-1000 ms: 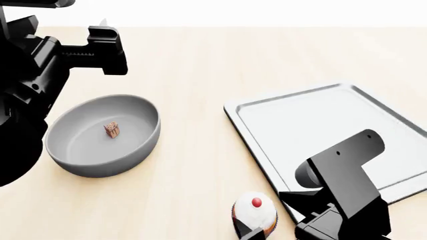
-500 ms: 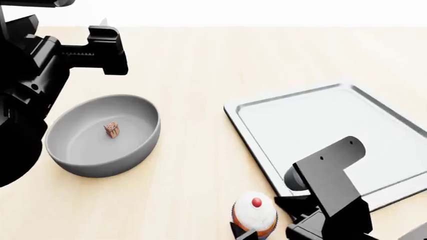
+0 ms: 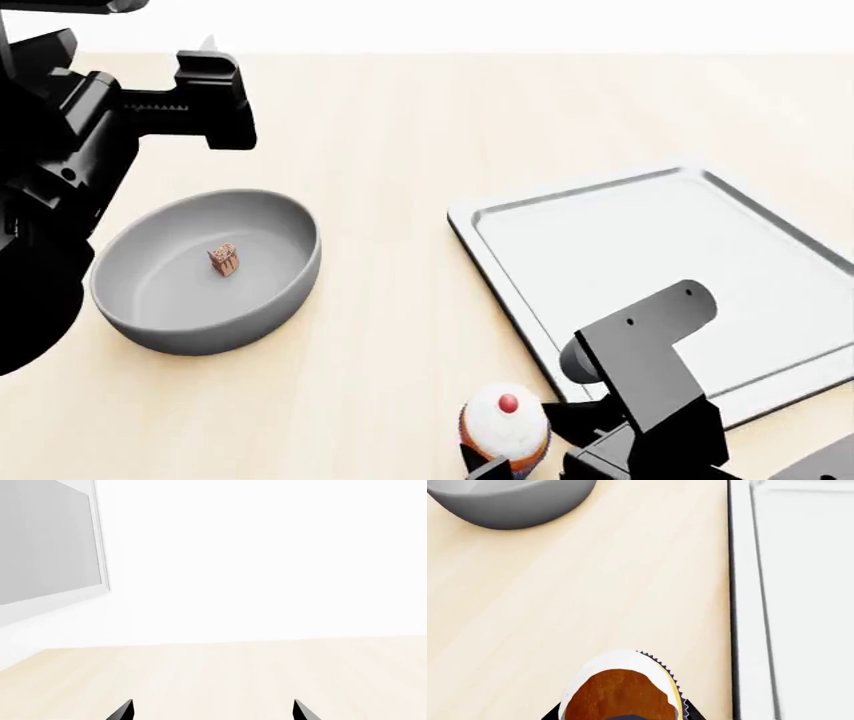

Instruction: Pick up the bowl with cake and place it on the tray. Pick up the cupcake and place it on the tray.

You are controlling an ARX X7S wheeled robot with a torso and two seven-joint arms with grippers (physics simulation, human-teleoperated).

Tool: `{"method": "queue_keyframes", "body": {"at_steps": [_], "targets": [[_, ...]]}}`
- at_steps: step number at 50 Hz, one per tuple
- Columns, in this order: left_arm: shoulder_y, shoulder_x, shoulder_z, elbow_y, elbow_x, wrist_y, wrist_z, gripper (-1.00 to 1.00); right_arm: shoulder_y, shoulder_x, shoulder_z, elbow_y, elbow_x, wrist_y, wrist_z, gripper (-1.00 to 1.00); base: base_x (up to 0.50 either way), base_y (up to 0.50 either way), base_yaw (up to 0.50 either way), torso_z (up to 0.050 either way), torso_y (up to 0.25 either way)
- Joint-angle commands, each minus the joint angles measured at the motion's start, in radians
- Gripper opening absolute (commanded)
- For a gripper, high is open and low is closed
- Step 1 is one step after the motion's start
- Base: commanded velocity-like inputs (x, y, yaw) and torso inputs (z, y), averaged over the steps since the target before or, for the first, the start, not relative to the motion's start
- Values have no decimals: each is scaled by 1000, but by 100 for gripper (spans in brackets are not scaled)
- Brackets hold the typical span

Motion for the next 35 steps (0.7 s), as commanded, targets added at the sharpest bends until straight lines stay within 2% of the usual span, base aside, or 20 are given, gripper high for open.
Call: {"method": "queue_keyframes", "body": {"at_steps": [1, 4, 9, 19, 26, 35], "targets": [[-1, -4, 4, 1, -6, 6, -3, 100, 16, -18, -14, -5, 23, -4, 5, -100, 0, 0, 0, 0, 0], [-1, -5, 7, 1, -5, 7, -3, 100, 61, -26, -13, -2, 58, -7, 24, -100, 0, 0, 0, 0, 0], [-1, -7, 9, -1, -6, 9, -4, 100, 234, -50, -15, 28, 191, -6, 95, -100, 0, 0, 0, 0, 0], [0, -10, 14, -6, 1, 17, 2, 100, 562, -55, -55, 219, 411, 104, 192, -100, 0, 0, 0, 0, 0], [-2, -11, 17, -8, 1, 20, 2, 100, 649, 5, -73, 361, 451, 206, 193, -100, 0, 0, 0, 0, 0], [-2, -15, 22, -6, -2, 23, -1, 100, 692, 128, -48, 579, 400, 352, 151, -100, 0, 0, 0, 0, 0]]}}
